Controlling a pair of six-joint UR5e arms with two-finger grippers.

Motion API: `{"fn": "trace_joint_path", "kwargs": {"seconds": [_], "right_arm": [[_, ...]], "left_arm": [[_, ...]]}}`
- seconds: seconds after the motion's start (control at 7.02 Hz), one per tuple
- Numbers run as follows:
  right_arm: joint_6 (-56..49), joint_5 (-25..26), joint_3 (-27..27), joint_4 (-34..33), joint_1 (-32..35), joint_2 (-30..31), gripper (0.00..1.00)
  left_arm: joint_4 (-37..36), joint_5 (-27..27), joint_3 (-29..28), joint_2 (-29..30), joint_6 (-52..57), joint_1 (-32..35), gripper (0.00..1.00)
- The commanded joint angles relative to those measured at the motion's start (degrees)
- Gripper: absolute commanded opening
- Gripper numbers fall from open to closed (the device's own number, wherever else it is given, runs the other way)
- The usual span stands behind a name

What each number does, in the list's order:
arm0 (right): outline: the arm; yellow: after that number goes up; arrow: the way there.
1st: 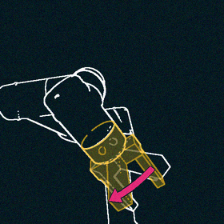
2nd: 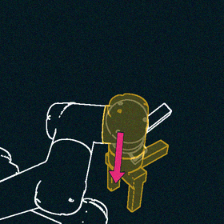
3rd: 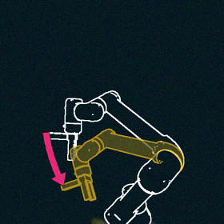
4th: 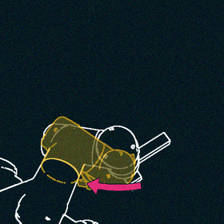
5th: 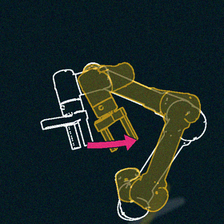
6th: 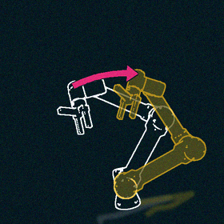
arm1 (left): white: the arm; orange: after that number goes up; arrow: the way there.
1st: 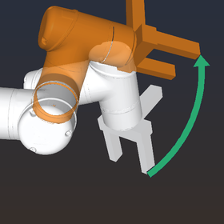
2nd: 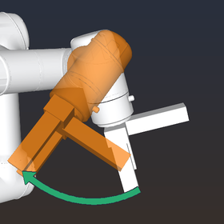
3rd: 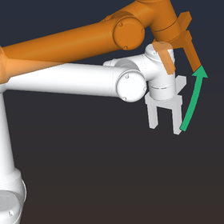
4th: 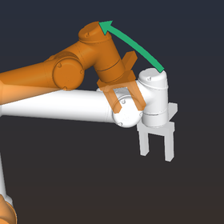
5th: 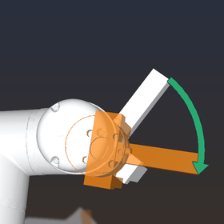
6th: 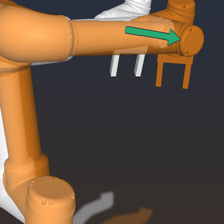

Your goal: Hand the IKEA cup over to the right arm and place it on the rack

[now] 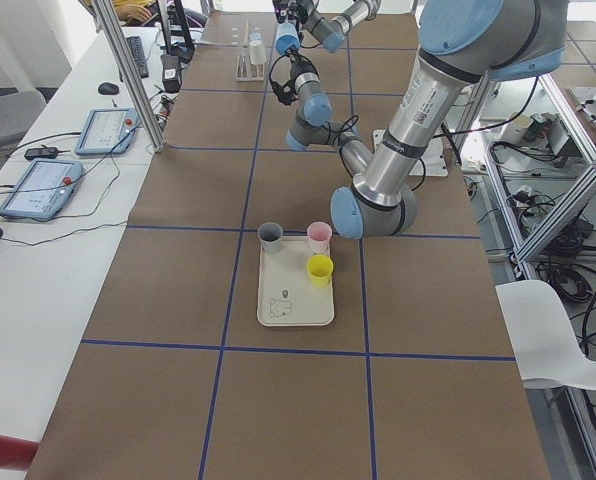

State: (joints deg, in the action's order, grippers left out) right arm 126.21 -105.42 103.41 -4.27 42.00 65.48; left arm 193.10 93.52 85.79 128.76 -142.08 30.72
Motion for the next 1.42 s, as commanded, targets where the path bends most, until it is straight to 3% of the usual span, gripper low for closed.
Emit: {"fn": "trace_joint_path", "kwargs": {"seconds": [0.0,0.14,0.28,0.43,0.71,1.0,1.28], "right_arm": [[0.0,0.0,-0.2,2.1,-0.1,0.5,0.00],[0.1,0.0,-0.5,2.8,-0.1,0.8,0.00],[0.1,0.0,-0.5,2.9,-0.1,1.0,0.00],[0.2,0.0,-0.2,2.9,0.0,1.0,0.00],[0.1,0.1,0.5,4.2,0.4,1.8,0.00],[0.3,-0.2,0.0,9.2,4.5,8.4,0.00],[0.0,-0.3,-0.3,9.5,7.9,12.2,0.00]], "left_arm": [[-0.1,-0.1,0.2,0.0,0.1,0.0,0.29],[-0.3,-0.3,0.4,0.0,-0.1,0.0,0.41],[-1.0,-0.3,0.5,0.1,-0.1,0.0,0.76],[-2.0,-0.3,1.1,0.0,0.1,0.2,1.00],[-2.4,-0.2,1.1,-1.0,0.9,0.7,1.00],[-2.4,0.0,1.1,-2.6,1.6,1.7,0.99],[-2.4,0.0,1.2,-3.1,2.8,2.1,0.99]]}}
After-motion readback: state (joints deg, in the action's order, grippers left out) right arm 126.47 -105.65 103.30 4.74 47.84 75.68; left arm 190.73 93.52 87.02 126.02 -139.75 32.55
